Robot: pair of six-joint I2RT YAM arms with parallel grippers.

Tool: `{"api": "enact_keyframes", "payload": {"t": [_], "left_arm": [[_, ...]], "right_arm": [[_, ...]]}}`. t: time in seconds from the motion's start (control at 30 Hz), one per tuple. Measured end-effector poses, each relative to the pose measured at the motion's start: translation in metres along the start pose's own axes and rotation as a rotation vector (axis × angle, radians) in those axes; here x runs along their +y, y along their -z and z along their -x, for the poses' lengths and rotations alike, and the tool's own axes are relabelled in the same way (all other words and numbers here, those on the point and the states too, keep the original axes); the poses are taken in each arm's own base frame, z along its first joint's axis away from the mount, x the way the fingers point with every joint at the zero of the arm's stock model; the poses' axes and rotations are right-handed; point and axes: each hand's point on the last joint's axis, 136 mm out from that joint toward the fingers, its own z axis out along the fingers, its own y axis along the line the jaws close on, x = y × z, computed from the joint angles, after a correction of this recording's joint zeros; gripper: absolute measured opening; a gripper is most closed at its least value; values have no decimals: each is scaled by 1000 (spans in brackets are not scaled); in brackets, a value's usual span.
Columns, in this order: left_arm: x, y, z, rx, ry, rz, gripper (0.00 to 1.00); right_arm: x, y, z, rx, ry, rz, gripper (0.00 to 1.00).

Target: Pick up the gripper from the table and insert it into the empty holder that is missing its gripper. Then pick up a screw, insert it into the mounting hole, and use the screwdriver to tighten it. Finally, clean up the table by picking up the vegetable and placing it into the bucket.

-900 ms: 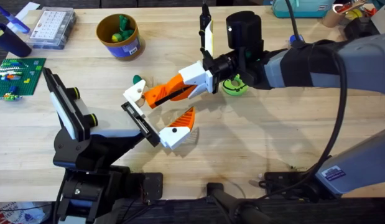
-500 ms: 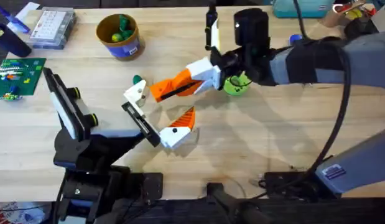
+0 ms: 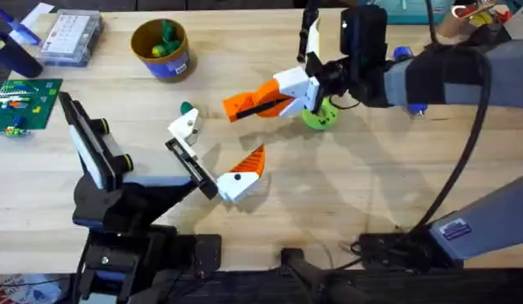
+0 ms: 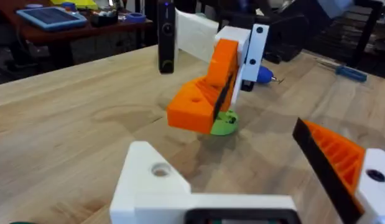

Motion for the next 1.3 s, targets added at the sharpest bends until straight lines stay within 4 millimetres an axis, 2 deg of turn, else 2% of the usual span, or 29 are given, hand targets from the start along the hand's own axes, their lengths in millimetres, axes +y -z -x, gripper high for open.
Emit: {"api": "enact_keyframes", "payload": {"t": [0.03,0.1,0.13,0.2,0.37,0.53,0.83,1.3], "left_arm": [[0,0,0,0,0,0,992],[0,0,0,0,0,0,992],[0,0,0,0,0,0,992],[0,0,0,0,0,0,992],[0,0,0,0,0,0,992],[0,0,0,0,0,0,992],[0,0,0,0,0,0,992],[0,0,0,0,0,0,992]], "right_arm": [[-8,0,-4,2,-107,-4,22],[-13,0,-9,4,-188,-7,22],[-20,0,-14,6,-297,-11,22],[-23,0,-18,8,-333,-12,22],[-23,0,-18,9,-263,-12,22],[-24,-2,-20,17,-121,-12,22],[-15,-20,-22,66,114,-6,22],[-4,-44,-26,124,123,-10,22]]}}
